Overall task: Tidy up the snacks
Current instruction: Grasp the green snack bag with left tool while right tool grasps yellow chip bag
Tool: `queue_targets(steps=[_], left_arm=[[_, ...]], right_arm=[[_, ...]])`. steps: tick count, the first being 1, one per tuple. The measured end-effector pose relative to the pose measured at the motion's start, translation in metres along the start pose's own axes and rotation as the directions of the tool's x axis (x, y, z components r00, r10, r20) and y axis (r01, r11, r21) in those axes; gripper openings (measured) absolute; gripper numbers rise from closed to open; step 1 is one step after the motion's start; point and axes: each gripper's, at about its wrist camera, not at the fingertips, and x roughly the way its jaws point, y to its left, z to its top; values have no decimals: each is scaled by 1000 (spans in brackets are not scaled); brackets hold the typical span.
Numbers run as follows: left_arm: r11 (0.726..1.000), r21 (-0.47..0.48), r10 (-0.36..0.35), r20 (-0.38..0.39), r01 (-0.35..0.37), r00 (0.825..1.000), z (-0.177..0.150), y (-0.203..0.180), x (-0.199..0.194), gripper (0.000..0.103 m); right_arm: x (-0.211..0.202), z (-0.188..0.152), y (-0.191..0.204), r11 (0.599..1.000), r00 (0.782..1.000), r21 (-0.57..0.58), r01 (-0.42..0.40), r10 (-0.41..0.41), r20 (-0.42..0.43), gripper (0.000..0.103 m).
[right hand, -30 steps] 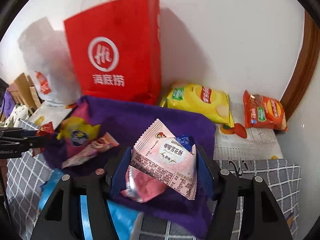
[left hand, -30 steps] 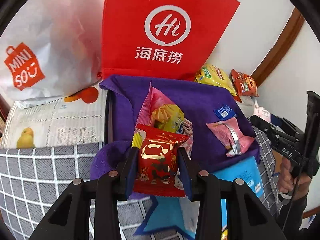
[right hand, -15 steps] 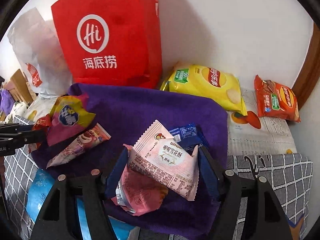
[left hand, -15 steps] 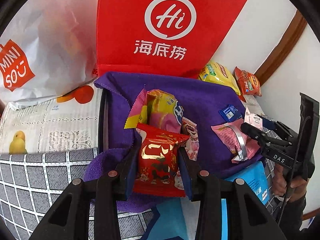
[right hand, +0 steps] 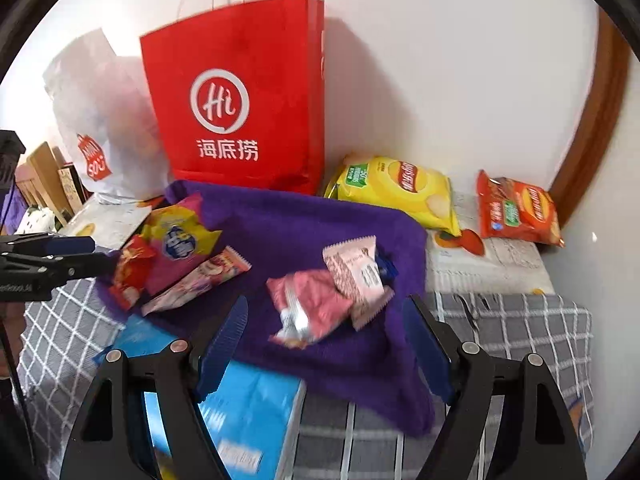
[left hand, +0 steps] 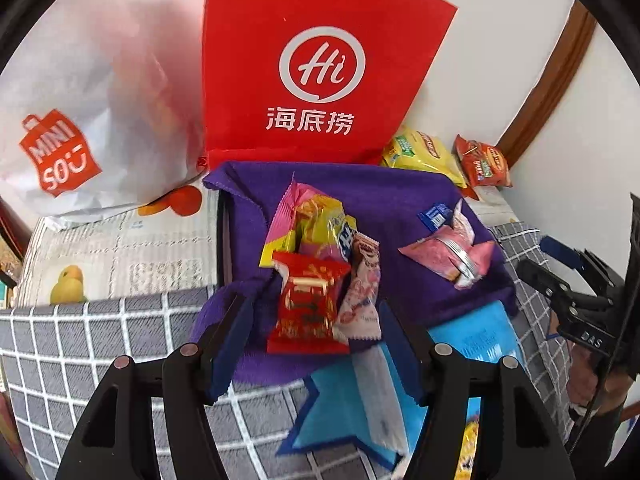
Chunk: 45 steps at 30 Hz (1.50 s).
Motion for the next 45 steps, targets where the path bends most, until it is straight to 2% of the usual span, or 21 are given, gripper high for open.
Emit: queue_targets(steps=[8, 11, 18, 21, 24, 25, 26, 27, 34, 40, 45], left_arm=[[1000, -23, -11, -7, 10, 1000, -48, 9, -33, 64], [999, -34, -19, -16, 18, 1000, -67, 13, -40, 64], [998, -51, -35, -32, 34, 999, -96, 16, -45, 64], [998, -56, -40, -32, 38, 999, -105, 18, -50, 64], [998, -47, -42, -35, 40, 999, -117, 16, -55, 64], [998, -42, -44, -38, 43, 998, -121, 15, -56, 64], [998, -37, -49, -42, 47, 998, -127, 13, -58, 64], [998, -34, -55, -45, 53, 997, -131, 12, -59, 64], [994, 15, -108, -50, 108, 993, -162, -16, -76, 66], [978, 65, -193, -45, 196, 980, -187, -51, -87, 76], [982, 60, -173, -91, 179, 981, -205, -69, -67, 78]], right_arm=[[-49, -54, 15, 997, 999, 75, -27, 29, -25, 79], [-60, -78, 28, 992, 995, 96, -84, 88, -39, 79], [-55, -113, 78, 979, 975, 5, -204, 204, -89, 79], [-46, -121, 100, 974, 972, -71, -215, 207, -109, 79], [-32, -129, 108, 978, 976, -112, -178, 161, -148, 79], [-27, -131, 109, 979, 976, -117, -166, 146, -162, 75], [-23, -133, 107, 980, 975, -113, -164, 143, -169, 60], [-21, -134, 105, 980, 973, -104, -171, 151, -178, 58], [-65, -131, 80, 980, 981, -67, -187, 183, -61, 57], [-103, -135, 38, 993, 993, -4, -121, 121, 18, 57], [-119, -148, 12, 994, 994, 45, -100, 98, 46, 57]])
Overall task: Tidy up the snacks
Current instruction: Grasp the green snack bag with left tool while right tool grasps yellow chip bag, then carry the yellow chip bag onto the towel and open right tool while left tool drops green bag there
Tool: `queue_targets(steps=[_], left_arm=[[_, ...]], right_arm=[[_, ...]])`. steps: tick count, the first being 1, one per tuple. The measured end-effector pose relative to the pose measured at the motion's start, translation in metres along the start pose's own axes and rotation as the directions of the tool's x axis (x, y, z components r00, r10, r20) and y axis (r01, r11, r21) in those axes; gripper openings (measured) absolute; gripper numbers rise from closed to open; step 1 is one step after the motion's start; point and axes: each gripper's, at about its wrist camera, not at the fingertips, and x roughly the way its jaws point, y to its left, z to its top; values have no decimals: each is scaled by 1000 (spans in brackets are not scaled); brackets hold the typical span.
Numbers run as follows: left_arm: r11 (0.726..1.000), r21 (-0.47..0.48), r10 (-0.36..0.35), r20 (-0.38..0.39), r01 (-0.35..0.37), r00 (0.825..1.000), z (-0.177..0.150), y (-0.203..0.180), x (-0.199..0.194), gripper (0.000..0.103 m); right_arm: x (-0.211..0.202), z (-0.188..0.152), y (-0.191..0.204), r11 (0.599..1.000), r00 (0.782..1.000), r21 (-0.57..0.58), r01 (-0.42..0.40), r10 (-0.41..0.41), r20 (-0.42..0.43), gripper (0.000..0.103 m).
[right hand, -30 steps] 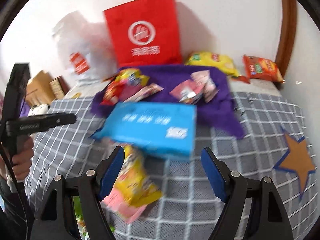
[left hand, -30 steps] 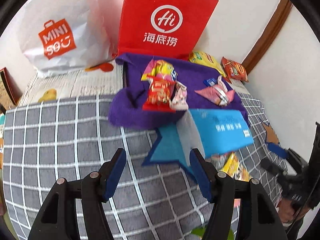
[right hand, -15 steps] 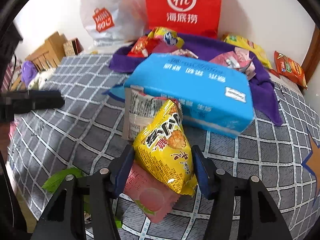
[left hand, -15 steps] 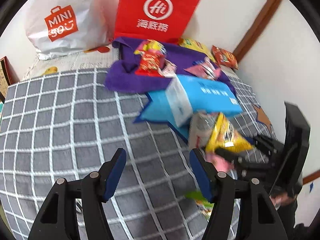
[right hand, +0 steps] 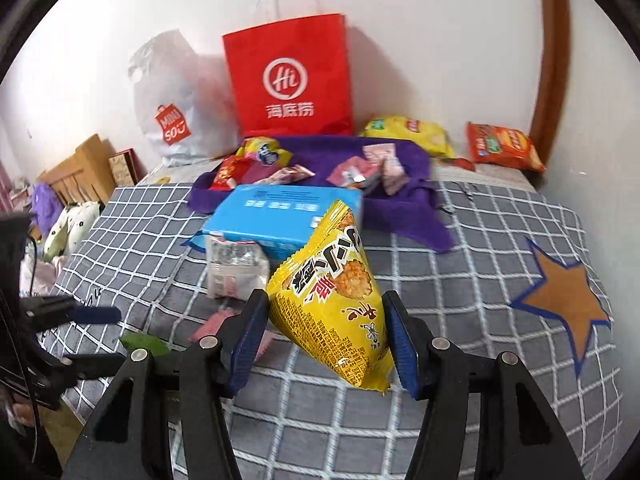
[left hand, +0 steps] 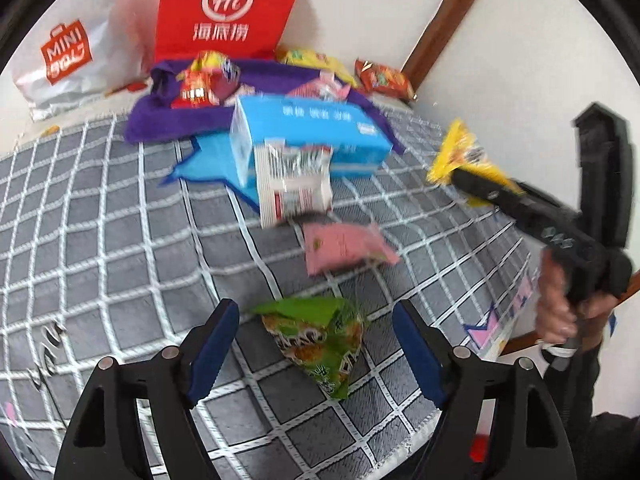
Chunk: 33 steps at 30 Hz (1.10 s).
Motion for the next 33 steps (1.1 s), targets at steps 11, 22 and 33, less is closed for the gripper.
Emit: queue_targets(steps=[11, 22, 33], left_arm=[[999, 10, 33, -30, -32, 999, -7, -3, 33, 61], [999, -32, 42, 59, -40, 997, 35, 19, -10, 56], [992, -72, 110, 153, -100, 982, 146, 46, -32, 56]], right_arm=[[7, -11, -11, 1000, 1000, 4, -3, 3, -21, 57], [15, 32, -9, 1000, 1000, -8, -16, 16, 19, 57], [47, 127, -16, 1000, 998, -15, -4, 5, 65, 57]])
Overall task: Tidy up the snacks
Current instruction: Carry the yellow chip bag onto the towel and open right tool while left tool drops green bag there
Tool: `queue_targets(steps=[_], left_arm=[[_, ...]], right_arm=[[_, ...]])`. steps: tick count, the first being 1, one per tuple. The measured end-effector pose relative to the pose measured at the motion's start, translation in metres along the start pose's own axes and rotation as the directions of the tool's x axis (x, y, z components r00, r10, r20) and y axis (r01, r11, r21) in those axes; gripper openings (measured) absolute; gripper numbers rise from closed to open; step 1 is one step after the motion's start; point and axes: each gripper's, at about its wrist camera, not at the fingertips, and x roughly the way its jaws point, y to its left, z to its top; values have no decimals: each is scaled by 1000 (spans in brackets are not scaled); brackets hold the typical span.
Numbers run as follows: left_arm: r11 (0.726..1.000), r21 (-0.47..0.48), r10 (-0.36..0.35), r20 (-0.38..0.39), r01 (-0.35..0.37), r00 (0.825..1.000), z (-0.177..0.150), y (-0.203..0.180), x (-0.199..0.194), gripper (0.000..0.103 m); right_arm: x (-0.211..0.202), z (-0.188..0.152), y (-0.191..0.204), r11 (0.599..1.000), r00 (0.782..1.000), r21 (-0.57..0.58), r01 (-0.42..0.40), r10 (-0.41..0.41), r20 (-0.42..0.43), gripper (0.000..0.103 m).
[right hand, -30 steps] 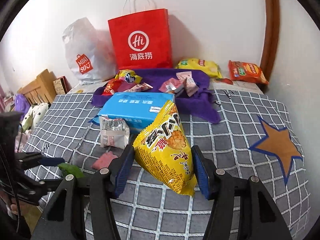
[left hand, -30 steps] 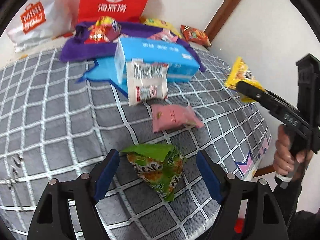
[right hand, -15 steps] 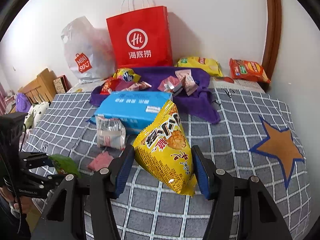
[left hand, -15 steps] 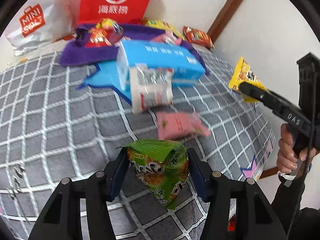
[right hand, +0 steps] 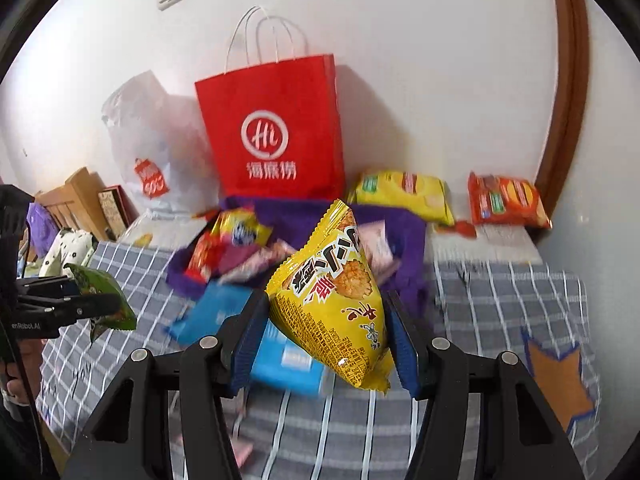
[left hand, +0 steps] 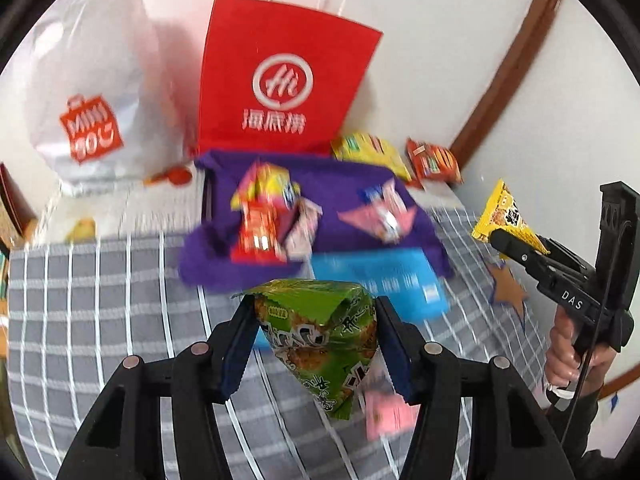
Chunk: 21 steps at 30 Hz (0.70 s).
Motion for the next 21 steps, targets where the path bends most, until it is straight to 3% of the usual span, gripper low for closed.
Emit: queue_targets(steps=[9, 21], left_arm=[[1000, -11, 9, 12, -9, 1000, 60, 6, 30, 56], [1000, 1, 3, -31, -3, 1000, 79, 22, 71, 56]], right_arm=[[74, 51, 0, 999, 999, -6, -38, 38, -25, 57], [166, 57, 1, 999, 992, -39, -29, 24, -125, 58]])
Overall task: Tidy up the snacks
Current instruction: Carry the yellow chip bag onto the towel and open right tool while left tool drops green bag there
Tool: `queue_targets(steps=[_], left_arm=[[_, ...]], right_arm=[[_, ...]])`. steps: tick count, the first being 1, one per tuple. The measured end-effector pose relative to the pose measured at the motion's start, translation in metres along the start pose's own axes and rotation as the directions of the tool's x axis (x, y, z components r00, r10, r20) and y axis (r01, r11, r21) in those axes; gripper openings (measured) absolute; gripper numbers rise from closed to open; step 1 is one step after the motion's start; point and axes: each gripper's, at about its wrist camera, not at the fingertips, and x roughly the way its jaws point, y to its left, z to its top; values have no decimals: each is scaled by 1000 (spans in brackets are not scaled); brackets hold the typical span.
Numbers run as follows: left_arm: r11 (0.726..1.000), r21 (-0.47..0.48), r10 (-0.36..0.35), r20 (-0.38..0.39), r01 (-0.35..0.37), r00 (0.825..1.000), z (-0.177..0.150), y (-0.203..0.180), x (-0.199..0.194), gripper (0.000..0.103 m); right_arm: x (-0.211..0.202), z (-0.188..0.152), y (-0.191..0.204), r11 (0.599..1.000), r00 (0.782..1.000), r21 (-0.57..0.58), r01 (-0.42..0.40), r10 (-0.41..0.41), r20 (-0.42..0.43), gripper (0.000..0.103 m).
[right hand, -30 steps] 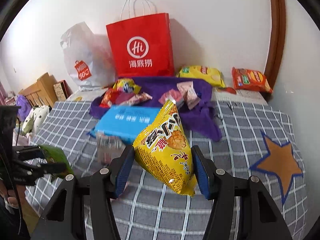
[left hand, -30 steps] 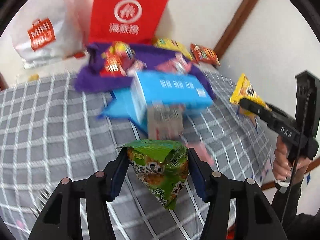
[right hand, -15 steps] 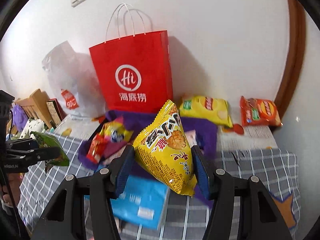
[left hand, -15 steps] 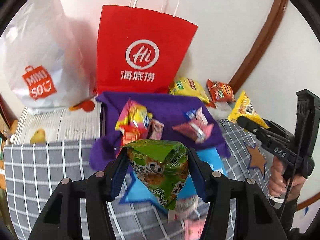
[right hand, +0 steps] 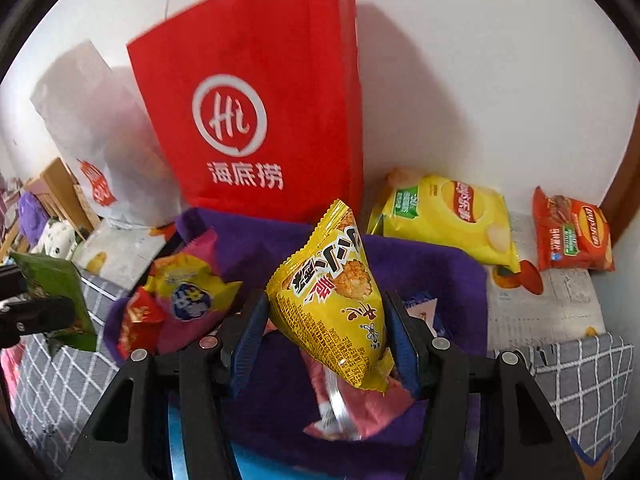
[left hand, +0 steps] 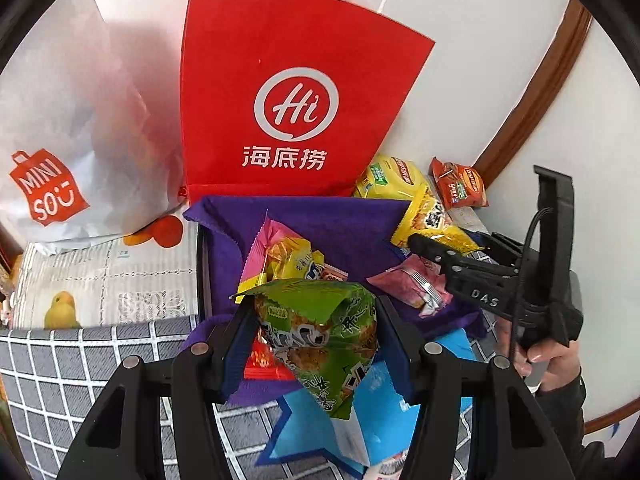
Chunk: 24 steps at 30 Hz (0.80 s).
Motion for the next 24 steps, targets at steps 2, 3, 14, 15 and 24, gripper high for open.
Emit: queue_targets(steps=[2, 3, 14, 15, 24], left_arm=[[1000, -4, -3, -5, 3, 1000, 1, 2, 5, 56], [1000, -4, -4, -8, 4, 1000, 1, 2, 8, 56], [999, 18, -38, -6, 38, 999, 9, -16, 22, 56], [999, 21, -43, -5, 43, 999, 10, -19, 24, 56], [996, 28, -78, -57, 80, 995, 11, -40, 60, 57]], right_arm=[[8, -1, -1, 1000, 1000, 0, -3, 3, -13, 58], [11, -1, -2, 1000, 1000, 2, -7, 7, -20, 59], [-18, -6, -7, 999, 1000, -26, 23, -23, -5, 67], [-25, -8, -9, 999, 1000, -24, 31, -31, 3, 68], [-74, -42, -19, 998, 997, 5, 69, -69, 25, 68]])
